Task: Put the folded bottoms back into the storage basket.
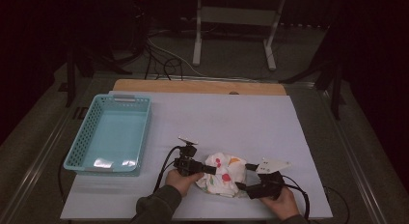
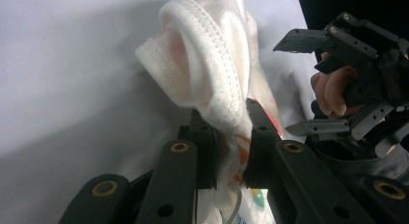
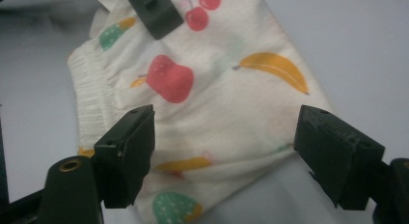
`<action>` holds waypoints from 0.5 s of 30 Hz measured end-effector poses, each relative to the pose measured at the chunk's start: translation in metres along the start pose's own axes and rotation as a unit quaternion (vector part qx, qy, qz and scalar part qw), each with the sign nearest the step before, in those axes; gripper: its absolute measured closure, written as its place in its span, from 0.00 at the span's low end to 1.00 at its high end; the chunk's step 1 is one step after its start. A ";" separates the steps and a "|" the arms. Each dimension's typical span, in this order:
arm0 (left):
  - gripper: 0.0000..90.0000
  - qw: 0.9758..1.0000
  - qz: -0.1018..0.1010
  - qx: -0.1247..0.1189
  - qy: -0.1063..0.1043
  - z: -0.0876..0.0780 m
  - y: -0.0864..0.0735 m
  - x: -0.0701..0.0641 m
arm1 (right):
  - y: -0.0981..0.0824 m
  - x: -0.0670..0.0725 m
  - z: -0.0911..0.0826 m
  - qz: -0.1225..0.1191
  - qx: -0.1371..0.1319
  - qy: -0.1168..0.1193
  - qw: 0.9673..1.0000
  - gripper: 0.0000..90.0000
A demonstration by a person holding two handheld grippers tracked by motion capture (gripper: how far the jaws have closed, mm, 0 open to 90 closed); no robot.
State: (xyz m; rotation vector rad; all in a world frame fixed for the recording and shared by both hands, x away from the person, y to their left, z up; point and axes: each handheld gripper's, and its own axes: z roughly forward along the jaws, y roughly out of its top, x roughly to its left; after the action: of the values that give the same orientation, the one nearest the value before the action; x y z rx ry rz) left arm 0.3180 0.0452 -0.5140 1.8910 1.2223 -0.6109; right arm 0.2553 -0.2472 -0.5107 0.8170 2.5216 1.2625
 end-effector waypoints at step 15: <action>0.88 0.999 0.026 -0.020 0.008 -0.040 0.017 -0.011 | -0.004 -0.009 -0.020 0.007 -0.006 -0.036 0.999 0.20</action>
State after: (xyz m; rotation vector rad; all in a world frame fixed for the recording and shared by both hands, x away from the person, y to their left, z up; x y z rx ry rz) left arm 0.3276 0.0685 -0.4767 1.8916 1.1831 -0.5411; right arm 0.2531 -0.2671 -0.5020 0.8630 2.4540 1.2283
